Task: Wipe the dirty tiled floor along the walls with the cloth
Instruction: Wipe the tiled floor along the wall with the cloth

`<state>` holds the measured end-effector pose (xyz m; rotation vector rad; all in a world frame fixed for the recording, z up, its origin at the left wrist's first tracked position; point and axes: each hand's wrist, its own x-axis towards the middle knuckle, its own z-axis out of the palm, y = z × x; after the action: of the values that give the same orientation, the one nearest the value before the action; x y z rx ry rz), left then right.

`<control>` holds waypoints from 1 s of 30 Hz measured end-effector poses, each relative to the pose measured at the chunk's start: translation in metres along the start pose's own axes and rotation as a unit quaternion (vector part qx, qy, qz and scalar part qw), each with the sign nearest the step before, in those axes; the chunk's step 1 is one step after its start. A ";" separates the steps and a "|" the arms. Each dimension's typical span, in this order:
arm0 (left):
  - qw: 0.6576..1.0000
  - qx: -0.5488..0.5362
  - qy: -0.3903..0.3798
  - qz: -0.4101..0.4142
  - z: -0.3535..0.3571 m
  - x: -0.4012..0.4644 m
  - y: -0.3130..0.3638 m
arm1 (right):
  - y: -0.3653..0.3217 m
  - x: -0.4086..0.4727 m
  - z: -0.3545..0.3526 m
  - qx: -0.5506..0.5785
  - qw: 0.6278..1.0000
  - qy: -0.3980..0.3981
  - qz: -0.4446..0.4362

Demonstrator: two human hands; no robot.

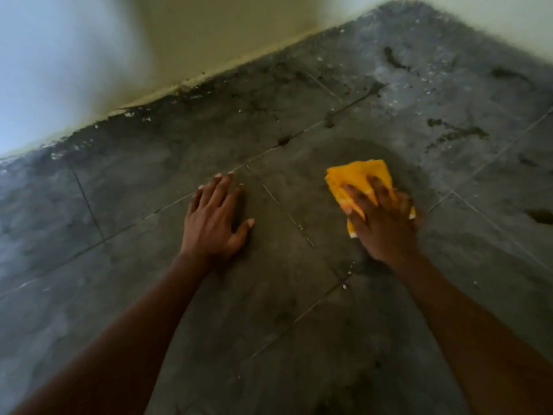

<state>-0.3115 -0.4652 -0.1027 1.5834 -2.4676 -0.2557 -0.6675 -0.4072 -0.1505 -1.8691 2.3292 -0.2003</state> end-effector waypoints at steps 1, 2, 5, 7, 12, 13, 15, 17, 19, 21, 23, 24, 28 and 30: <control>1.000 0.002 -0.008 -0.003 0.005 0.004 -0.007 | -0.001 0.026 0.000 0.008 0.999 0.011 0.046; 1.000 0.001 -0.013 -0.009 0.008 0.002 -0.011 | -0.014 0.043 -0.002 0.020 0.997 0.009 0.080; 1.000 -0.004 -0.017 -0.016 0.016 -0.001 -0.015 | -0.064 0.063 -0.005 0.047 0.993 0.011 0.107; 0.999 -0.010 -0.026 -0.016 0.015 0.001 -0.016 | -0.080 0.055 -0.013 0.027 0.996 0.027 0.086; 0.997 -0.002 -0.071 -0.013 0.011 0.012 -0.011 | -0.067 0.055 -0.018 -0.014 0.997 0.014 0.080; 0.996 0.004 -0.082 -0.018 0.011 0.010 -0.009 | -0.067 0.056 -0.017 -0.015 0.997 0.010 0.072; 0.994 0.014 -0.101 -0.029 0.007 0.011 -0.012 | -0.069 0.060 -0.015 -0.023 0.998 0.014 0.058; 0.994 0.005 -0.106 -0.029 0.007 0.011 -0.014 | -0.068 0.064 -0.014 -0.035 0.998 -0.001 0.045; 0.993 0.000 -0.110 -0.031 0.008 0.012 -0.018 | -0.067 0.066 -0.013 -0.026 0.998 -0.028 0.046; 0.992 -0.002 -0.125 -0.030 0.008 0.010 -0.019 | -0.069 0.067 -0.016 -0.028 0.997 -0.046 0.053; 0.990 -0.004 -0.135 -0.036 0.008 0.008 -0.015 | -0.077 0.064 -0.026 -0.039 0.995 -0.047 0.075; 0.990 -0.008 -0.135 -0.032 0.007 0.008 -0.013 | -0.080 0.062 -0.030 -0.036 0.994 -0.049 0.088; 0.992 0.005 -0.122 -0.039 0.009 0.011 -0.017 | -0.107 0.059 -0.032 0.002 0.992 -0.048 0.119; 0.993 0.021 -0.112 -0.035 0.009 0.008 -0.017 | -0.136 0.044 -0.026 0.004 0.997 -0.053 0.054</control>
<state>-0.3021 -0.4790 -0.1153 1.7472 -2.5989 -0.4161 -0.5522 -0.4789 -0.0994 -1.6996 2.3456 -0.0948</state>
